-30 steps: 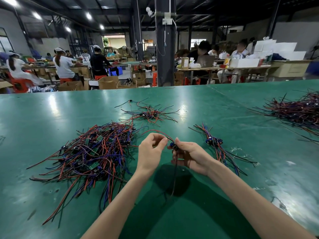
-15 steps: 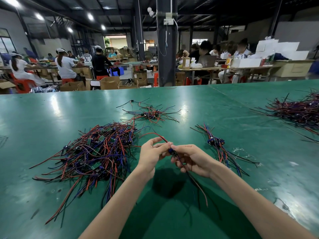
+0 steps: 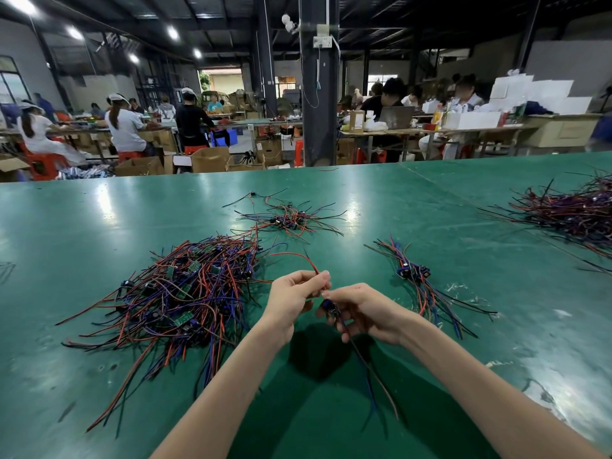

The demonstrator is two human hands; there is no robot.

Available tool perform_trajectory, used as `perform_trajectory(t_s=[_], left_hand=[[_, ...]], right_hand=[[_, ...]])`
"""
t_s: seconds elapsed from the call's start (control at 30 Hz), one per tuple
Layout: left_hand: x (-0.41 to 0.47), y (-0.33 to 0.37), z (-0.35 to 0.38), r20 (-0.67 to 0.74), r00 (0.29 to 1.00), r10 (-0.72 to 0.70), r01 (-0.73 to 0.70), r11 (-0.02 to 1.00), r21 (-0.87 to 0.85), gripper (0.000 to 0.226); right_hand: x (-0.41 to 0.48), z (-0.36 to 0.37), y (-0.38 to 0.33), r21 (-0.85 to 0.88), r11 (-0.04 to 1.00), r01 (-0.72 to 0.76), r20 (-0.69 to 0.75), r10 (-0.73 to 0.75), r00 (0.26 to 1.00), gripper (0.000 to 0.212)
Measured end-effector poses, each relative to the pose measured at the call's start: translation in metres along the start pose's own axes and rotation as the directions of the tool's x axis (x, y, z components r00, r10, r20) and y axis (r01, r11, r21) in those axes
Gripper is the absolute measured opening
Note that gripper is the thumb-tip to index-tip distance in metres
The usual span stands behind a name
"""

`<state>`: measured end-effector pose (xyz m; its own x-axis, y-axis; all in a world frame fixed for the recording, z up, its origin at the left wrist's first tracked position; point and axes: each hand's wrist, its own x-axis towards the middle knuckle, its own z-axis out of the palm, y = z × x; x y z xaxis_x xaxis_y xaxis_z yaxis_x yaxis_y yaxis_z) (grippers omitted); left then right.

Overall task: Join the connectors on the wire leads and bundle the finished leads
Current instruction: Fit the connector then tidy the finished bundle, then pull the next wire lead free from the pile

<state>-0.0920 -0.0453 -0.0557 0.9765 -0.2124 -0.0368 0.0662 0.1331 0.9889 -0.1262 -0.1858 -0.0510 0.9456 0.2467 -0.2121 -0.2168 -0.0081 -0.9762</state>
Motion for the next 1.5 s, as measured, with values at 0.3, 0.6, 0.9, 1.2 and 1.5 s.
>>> perform_trajectory(t_s=[0.3, 0.6, 0.9, 1.2, 1.5], left_hand=[[0.001, 0.002, -0.002, 0.055, 0.996, -0.077, 0.077, 0.997, -0.001, 0.023], [0.003, -0.002, -0.003, 0.058, 0.997, -0.054, 0.053, 0.998, 0.017, 0.03], [0.014, -0.008, -0.007, -0.132, 0.991, 0.023, -0.02, 1.0, 0.019, 0.02], [0.029, -0.007, -0.029, -0.384, 0.869, 0.313, -0.187, 0.925, 0.332, 0.018], [0.029, -0.005, -0.033, -0.392, 0.744, 0.541, -0.247, 0.767, 0.592, 0.015]], right_hand=[[0.003, 0.003, 0.006, -0.052, 0.998, 0.033, -0.027, -0.034, 0.999, 0.023], [0.011, 0.006, 0.014, -0.104, 0.992, 0.073, -0.103, -0.084, 0.991, 0.048], [0.013, 0.006, 0.01, -0.039, 0.999, -0.006, -0.065, 0.004, 0.998, 0.029], [0.012, 0.009, 0.01, -0.102, 0.995, -0.011, 0.016, 0.013, 1.0, 0.035], [0.01, 0.012, 0.009, -0.117, 0.993, -0.005, 0.024, 0.008, 1.0, 0.031]])
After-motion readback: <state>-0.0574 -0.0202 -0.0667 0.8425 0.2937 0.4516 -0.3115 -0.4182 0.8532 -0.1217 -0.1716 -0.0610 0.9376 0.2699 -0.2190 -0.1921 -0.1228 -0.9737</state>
